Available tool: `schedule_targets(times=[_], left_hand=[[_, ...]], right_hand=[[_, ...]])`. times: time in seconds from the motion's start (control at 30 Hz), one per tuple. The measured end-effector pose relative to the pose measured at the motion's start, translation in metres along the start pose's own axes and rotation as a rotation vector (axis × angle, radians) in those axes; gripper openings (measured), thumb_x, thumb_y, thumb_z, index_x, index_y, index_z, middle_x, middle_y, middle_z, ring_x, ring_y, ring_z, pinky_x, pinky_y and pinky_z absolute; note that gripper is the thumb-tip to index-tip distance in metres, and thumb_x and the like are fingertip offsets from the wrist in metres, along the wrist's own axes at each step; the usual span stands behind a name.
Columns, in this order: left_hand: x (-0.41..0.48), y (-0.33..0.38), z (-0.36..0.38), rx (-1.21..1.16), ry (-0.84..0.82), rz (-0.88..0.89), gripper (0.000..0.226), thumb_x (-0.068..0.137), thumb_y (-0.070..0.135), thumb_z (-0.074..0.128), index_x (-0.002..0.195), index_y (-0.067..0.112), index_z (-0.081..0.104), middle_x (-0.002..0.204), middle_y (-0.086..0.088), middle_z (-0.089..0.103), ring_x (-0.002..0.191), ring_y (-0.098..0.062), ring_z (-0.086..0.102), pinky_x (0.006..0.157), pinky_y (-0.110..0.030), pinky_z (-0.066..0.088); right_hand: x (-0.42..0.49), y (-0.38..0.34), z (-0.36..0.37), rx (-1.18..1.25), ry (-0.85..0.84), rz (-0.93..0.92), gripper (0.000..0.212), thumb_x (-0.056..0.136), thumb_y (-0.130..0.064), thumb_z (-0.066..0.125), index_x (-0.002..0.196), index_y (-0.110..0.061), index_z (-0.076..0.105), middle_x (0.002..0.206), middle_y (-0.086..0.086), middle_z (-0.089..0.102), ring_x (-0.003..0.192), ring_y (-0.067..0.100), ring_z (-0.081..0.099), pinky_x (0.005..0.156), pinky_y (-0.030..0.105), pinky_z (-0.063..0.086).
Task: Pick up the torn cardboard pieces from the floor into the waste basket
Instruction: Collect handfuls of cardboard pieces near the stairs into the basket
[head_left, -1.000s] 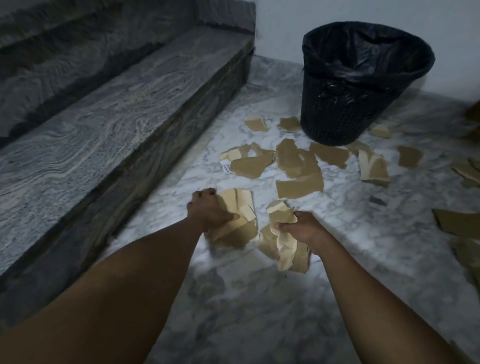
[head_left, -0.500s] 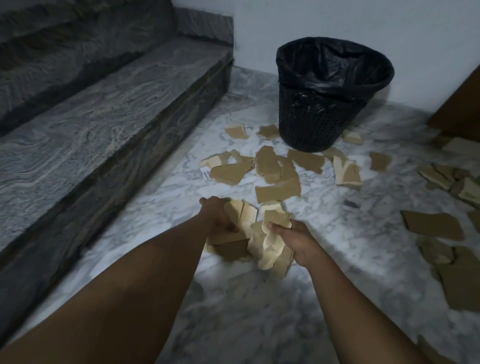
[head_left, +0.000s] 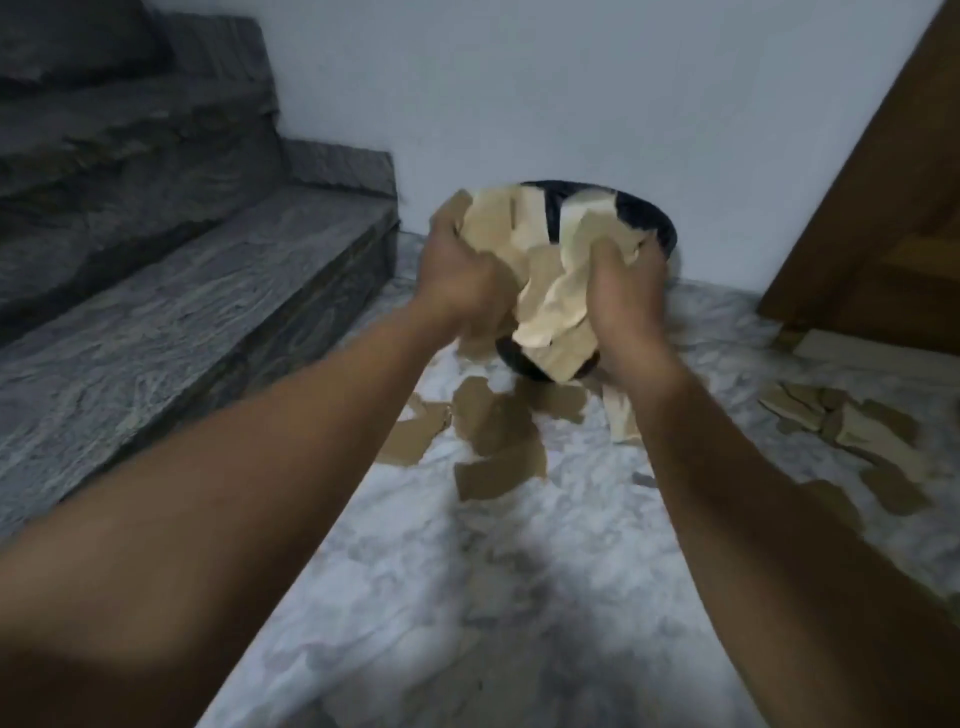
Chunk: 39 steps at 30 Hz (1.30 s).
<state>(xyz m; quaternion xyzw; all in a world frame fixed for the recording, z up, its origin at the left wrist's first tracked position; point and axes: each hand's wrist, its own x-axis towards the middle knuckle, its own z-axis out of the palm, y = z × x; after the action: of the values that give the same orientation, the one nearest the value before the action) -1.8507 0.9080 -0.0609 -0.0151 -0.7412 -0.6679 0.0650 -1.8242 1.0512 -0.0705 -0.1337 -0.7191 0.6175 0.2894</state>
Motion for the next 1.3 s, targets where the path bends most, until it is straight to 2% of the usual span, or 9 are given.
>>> schedule_targets(times=[0.1, 0.17, 0.27, 0.33, 0.5, 0.6, 0.8, 1.1, 1.3], left_hand=[[0.039, 0.062, 0.03, 0.104, 0.121, 0.228, 0.066, 0.061, 0.038, 0.048, 0.123, 0.017, 0.05, 0.117, -0.004, 0.059, 0.102, -0.016, 0.057, 0.09, -0.024, 0.047], [0.071, 0.077, 0.049, 0.231, 0.142, 0.276, 0.057, 0.069, 0.034, 0.052, 0.121, 0.01, 0.054, 0.118, -0.008, 0.057, 0.104, -0.02, 0.058, 0.091, -0.032, 0.05], [0.111, 0.064, 0.072, 0.546, -0.027, 0.189, 0.045, 0.082, 0.026, 0.059, 0.124, 0.012, 0.054, 0.122, -0.013, 0.055, 0.104, -0.031, 0.06, 0.083, -0.034, 0.052], [0.119, 0.04, 0.081, 0.734, -0.089, 0.11, 0.047, 0.085, 0.027, 0.062, 0.129, 0.013, 0.054, 0.128, -0.015, 0.054, 0.11, -0.033, 0.059, 0.089, -0.035, 0.052], [0.11, 0.012, 0.096, 0.938, -0.136, 0.115, 0.056, 0.089, 0.024, 0.068, 0.14, 0.011, 0.049, 0.14, -0.011, 0.052, 0.125, -0.028, 0.052, 0.105, -0.033, 0.044], [0.09, 0.024, 0.106, 0.994, -0.099, 0.128, 0.056, 0.09, 0.029, 0.068, 0.139, 0.01, 0.049, 0.136, -0.01, 0.054, 0.12, -0.027, 0.055, 0.091, -0.025, 0.042], [0.009, -0.02, 0.079, 1.141, 0.055, -0.047, 0.044, 0.086, 0.046, 0.064, 0.118, 0.018, 0.055, 0.125, -0.01, 0.051, 0.119, -0.03, 0.049, 0.098, -0.045, 0.046], [-0.029, -0.162, 0.024, 1.211, -0.108, -0.351, 0.063, 0.082, 0.049, 0.066, 0.129, 0.011, 0.051, 0.13, -0.016, 0.051, 0.118, -0.036, 0.052, 0.095, -0.041, 0.047], [-0.001, -0.207, -0.016, 1.189, -0.182, -0.429, 0.068, 0.08, 0.055, 0.062, 0.13, 0.012, 0.047, 0.127, -0.015, 0.054, 0.116, -0.035, 0.054, 0.092, -0.045, 0.05]], right_hand=[[0.064, -0.054, 0.011, -0.025, 0.196, -0.287, 0.016, 0.09, -0.013, 0.05, 0.105, -0.014, 0.046, 0.106, 0.001, 0.056, 0.084, 0.01, 0.052, 0.064, 0.008, 0.04], [0.105, -0.058, 0.015, -0.098, 0.173, -0.304, 0.022, 0.09, -0.011, 0.049, 0.111, -0.013, 0.045, 0.114, 0.003, 0.053, 0.089, 0.01, 0.053, 0.067, 0.005, 0.042], [0.14, -0.035, 0.008, -0.333, -0.16, -0.046, 0.045, 0.093, -0.023, 0.057, 0.134, -0.012, 0.042, 0.112, 0.0, 0.048, 0.103, 0.02, 0.055, 0.085, 0.031, 0.051], [0.147, -0.013, -0.007, -0.444, -0.347, 0.064, 0.064, 0.092, -0.028, 0.065, 0.144, -0.006, 0.036, 0.113, 0.003, 0.045, 0.104, 0.021, 0.052, 0.09, 0.032, 0.049], [0.142, 0.04, -0.047, -0.229, -0.083, -0.074, 0.035, 0.09, -0.023, 0.066, 0.122, -0.013, 0.058, 0.121, 0.006, 0.061, 0.107, 0.02, 0.06, 0.093, 0.029, 0.049], [0.129, 0.061, -0.058, -0.135, 0.002, -0.059, 0.022, 0.092, -0.024, 0.062, 0.113, -0.016, 0.061, 0.111, 0.004, 0.064, 0.097, 0.018, 0.063, 0.079, 0.026, 0.048], [0.061, 0.078, -0.053, 0.013, 0.061, 0.239, 0.013, 0.094, -0.026, 0.057, 0.104, -0.018, 0.059, 0.101, 0.004, 0.068, 0.091, 0.025, 0.064, 0.075, 0.032, 0.05], [-0.042, 0.212, -0.056, -0.424, -0.534, 0.342, 0.036, 0.089, -0.035, 0.06, 0.116, -0.011, 0.062, 0.109, 0.01, 0.067, 0.104, 0.027, 0.064, 0.084, 0.031, 0.048], [-0.06, 0.214, -0.032, -0.63, -0.68, 0.237, 0.033, 0.091, -0.033, 0.057, 0.118, -0.015, 0.059, 0.115, 0.004, 0.058, 0.106, 0.022, 0.059, 0.084, 0.032, 0.047]])
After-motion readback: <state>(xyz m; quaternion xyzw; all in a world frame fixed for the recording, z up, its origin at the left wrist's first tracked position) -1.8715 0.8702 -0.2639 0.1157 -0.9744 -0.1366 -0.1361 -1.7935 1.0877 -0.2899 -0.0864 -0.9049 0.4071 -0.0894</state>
